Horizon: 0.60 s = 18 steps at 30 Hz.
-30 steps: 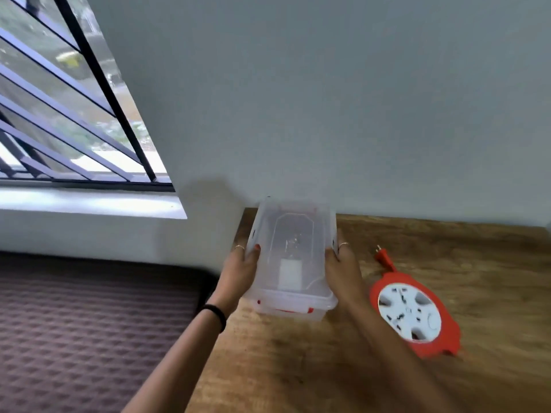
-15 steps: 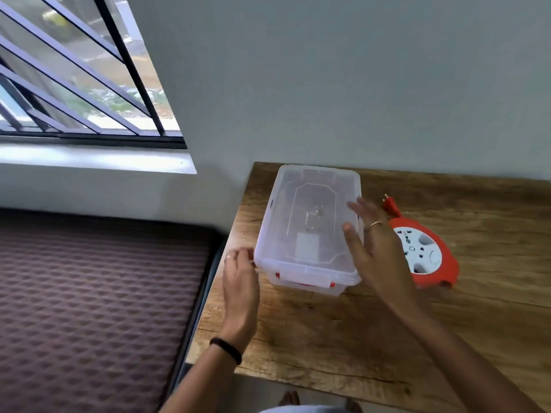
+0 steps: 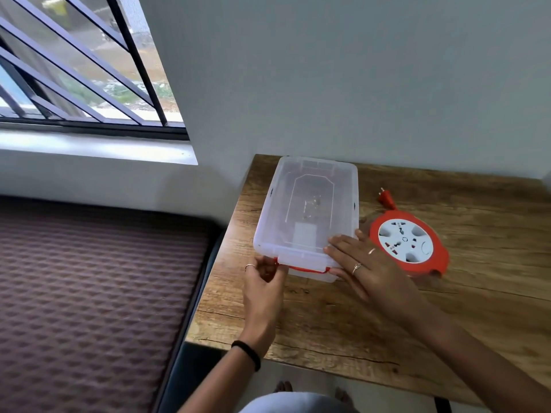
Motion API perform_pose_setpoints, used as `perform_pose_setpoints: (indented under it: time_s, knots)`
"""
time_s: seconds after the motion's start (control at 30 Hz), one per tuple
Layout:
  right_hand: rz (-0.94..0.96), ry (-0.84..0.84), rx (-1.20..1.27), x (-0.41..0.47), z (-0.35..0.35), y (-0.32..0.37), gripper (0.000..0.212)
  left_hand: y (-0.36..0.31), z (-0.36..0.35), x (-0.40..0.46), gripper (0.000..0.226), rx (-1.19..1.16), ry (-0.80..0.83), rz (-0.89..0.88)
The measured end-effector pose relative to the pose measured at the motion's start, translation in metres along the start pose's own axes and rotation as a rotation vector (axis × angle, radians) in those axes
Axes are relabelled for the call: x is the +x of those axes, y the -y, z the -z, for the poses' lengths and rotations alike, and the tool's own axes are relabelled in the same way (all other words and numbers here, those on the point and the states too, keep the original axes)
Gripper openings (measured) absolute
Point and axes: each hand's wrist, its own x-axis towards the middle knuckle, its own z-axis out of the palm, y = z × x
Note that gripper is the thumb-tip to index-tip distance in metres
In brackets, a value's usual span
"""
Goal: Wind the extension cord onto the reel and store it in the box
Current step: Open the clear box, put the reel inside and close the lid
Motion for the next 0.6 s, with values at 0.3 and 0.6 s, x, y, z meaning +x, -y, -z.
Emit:
perform_pose_setpoints:
  time_s: [0.3,0.6]
  knots:
    - [0.113,0.025,-0.089,0.004,-0.001,-0.006,0.039,0.001,-0.015,0.006,0.015,-0.017,-0.118,0.000]
    - [0.050,-0.019,-0.097,0.004,-0.010,-0.006,0.054,-0.001,-0.026,0.007,0.007,-0.026,-0.095,-0.047]
